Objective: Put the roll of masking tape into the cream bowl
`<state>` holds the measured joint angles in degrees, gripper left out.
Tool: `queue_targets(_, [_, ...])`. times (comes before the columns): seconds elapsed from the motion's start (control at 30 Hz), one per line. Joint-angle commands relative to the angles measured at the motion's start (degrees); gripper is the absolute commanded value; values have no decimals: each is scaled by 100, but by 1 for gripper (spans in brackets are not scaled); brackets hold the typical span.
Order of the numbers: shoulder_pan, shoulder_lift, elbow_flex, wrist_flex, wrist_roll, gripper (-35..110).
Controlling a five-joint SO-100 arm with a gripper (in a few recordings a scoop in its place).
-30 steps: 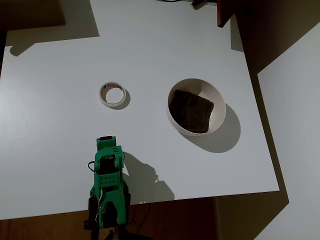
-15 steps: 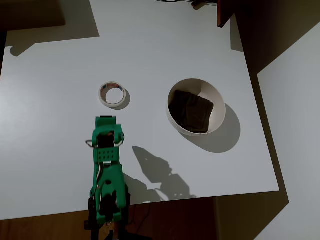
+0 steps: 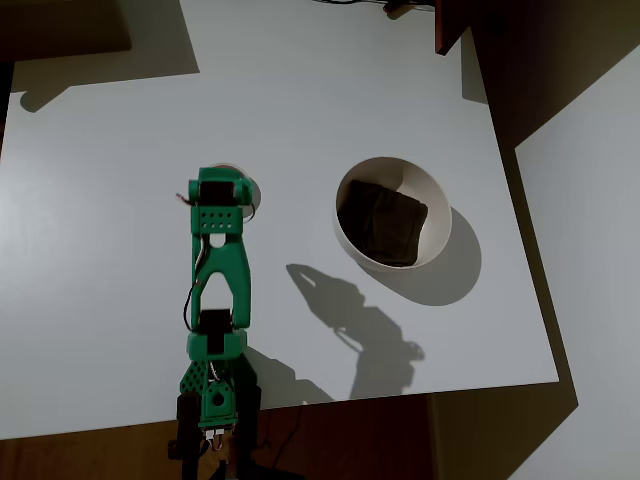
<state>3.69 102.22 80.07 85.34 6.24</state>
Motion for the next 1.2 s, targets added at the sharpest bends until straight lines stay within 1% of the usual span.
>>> queue_targets(0.0, [185,-765,-1354,290,0,-8])
queue_targets(0.13, [272,-1854,-2575,747,18,-8])
queue_targets(0.43, [220,-2988,-3560,826,-141,-8])
queue_targets(0.5, [176,-3103,-3630,835,-114,-6])
queue_targets(0.57, [141,-3182,-3630,826,-35,7])
queue_targets(0.63, [105,-3243,-3630,765,18,14])
queue_targets(0.93, [-18,-3560,-3630,457,132,16])
queue_targets(1.17, [-193,-3656,-3639,562,299,15])
